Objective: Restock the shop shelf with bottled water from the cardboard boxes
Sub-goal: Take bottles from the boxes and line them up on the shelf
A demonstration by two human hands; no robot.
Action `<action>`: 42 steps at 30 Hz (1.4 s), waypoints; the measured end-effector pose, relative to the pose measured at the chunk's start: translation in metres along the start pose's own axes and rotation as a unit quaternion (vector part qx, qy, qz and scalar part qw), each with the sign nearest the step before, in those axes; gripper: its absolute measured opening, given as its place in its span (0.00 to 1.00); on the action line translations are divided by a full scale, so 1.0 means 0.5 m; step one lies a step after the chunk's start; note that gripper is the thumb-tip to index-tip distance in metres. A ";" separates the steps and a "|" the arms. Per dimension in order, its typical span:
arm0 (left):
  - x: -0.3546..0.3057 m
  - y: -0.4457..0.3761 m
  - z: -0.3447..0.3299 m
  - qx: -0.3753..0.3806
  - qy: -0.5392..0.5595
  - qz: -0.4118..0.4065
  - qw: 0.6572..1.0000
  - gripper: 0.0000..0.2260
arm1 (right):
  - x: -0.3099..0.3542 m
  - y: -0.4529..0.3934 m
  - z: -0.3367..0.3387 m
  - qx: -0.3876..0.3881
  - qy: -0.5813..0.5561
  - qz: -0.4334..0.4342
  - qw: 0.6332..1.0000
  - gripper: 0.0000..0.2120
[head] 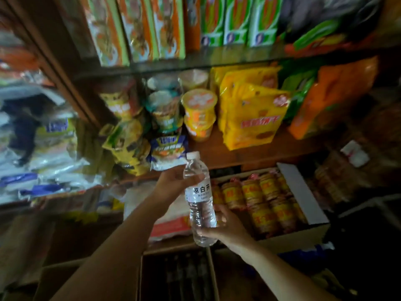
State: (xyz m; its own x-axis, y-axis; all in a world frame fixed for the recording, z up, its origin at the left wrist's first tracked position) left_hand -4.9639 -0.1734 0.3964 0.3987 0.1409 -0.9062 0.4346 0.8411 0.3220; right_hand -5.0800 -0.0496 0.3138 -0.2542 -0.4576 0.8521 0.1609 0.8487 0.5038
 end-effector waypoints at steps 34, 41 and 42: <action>-1.013 0.798 -1.165 0.488 -0.023 -0.468 0.737 0.18 | 0.317 1.296 0.903 -0.645 0.023 0.355 0.677 0.27; -0.967 0.921 -1.349 0.562 -0.109 -0.468 0.673 0.19 | 0.181 1.394 0.979 -0.720 -0.004 0.295 0.628 0.25; -0.955 0.927 -1.375 0.572 -0.130 -0.462 0.665 0.19 | 0.160 1.391 0.997 -0.724 -0.009 0.278 0.632 0.25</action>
State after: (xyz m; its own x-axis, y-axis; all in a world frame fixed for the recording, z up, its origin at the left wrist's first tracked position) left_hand -5.5078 0.5083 0.7898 -0.4036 -0.3801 -0.8322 0.8622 -0.4624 -0.2069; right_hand -5.4640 0.6361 0.6613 0.2168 -0.1821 0.9591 0.9301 -0.2600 -0.2596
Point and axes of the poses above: each hand's wrist, its own y-axis away from the middle knuckle, its own z-axis out of the back of the hand, x = y × z, the point moved 5 cm from there along -y, towards the middle knuckle, and after that the axes turned 11 degrees about -y, right-handed, at the moved point
